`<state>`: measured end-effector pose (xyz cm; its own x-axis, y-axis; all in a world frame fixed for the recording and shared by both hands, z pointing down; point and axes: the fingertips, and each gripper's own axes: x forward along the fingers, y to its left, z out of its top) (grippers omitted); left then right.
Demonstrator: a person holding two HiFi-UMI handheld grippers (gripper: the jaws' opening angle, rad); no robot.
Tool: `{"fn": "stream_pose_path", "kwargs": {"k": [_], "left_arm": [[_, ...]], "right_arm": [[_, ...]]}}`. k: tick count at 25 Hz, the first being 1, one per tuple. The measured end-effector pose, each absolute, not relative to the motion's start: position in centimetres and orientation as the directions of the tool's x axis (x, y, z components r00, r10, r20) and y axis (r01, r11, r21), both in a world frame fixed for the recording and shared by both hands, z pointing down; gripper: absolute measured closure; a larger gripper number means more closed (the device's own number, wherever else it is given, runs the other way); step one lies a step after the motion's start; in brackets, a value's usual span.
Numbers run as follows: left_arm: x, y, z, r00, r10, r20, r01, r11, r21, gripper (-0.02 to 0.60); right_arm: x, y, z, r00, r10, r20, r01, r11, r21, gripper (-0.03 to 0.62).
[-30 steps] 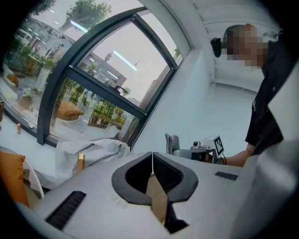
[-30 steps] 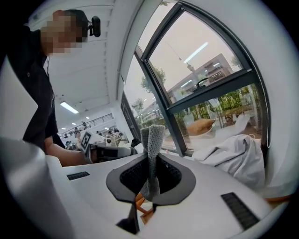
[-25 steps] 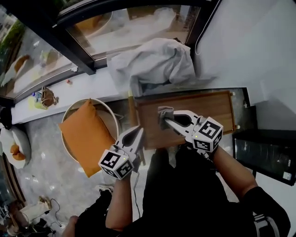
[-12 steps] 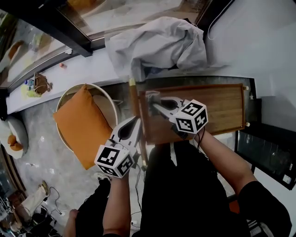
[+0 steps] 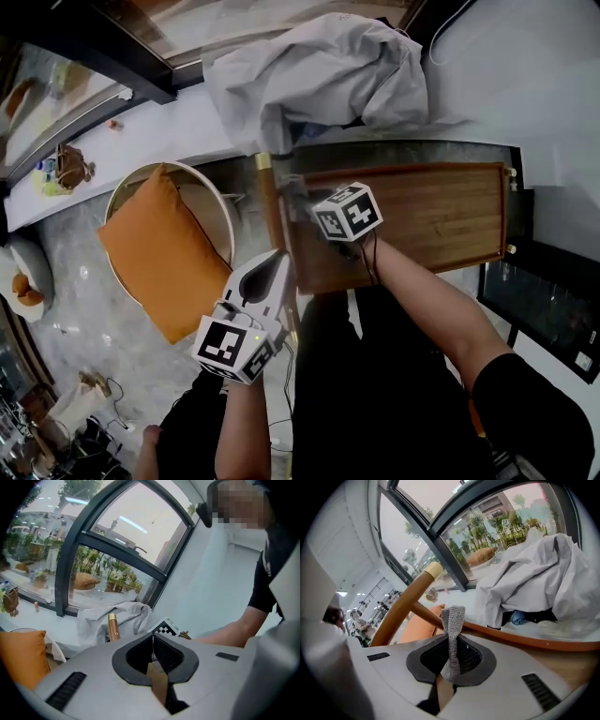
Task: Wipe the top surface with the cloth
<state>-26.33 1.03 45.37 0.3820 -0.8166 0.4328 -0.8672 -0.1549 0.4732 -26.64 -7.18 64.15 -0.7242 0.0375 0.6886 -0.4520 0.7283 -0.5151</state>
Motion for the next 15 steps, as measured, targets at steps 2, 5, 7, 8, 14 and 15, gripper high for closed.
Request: {"fn": "stream_pose_path", "kwargs": {"k": [2, 5, 7, 8, 14, 15], "left_arm": [[-26.2, 1.2, 45.7, 0.38, -0.814, 0.439, -0.869, -0.151, 0.471, 0.568], [-26.1, 1.2, 46.1, 0.377, -0.812, 0.446, -0.869, -0.145, 0.472, 0.568], [-26.0, 1.1, 46.2, 0.375, -0.811, 0.448, -0.87, -0.142, 0.471, 0.568], [-25.9, 1.0, 46.2, 0.374, -0.812, 0.449, -0.872, -0.143, 0.469, 0.568], [-25.4, 0.2, 46.2, 0.375, -0.813, 0.446, -0.869, -0.14, 0.474, 0.568], [-25.2, 0.2, 46.2, 0.376, -0.811, 0.448, -0.869, -0.141, 0.475, 0.568]], "right_arm": [[-26.8, -7.2, 65.2, -0.704, 0.046, 0.709, -0.468, 0.72, -0.512, 0.556], [-27.1, -7.2, 66.1, -0.683, 0.048, 0.729, -0.482, 0.721, -0.499, 0.556], [-27.1, -7.4, 66.7, -0.658, 0.038, 0.752, -0.498, 0.728, -0.471, 0.556], [-27.0, -7.4, 67.0, -0.643, 0.031, 0.765, -0.508, 0.731, -0.456, 0.556], [-26.5, -7.7, 67.7, -0.604, 0.004, 0.797, -0.533, 0.741, -0.408, 0.556], [-26.3, -7.8, 67.7, -0.601, 0.0, 0.799, -0.537, 0.74, -0.404, 0.556]]}}
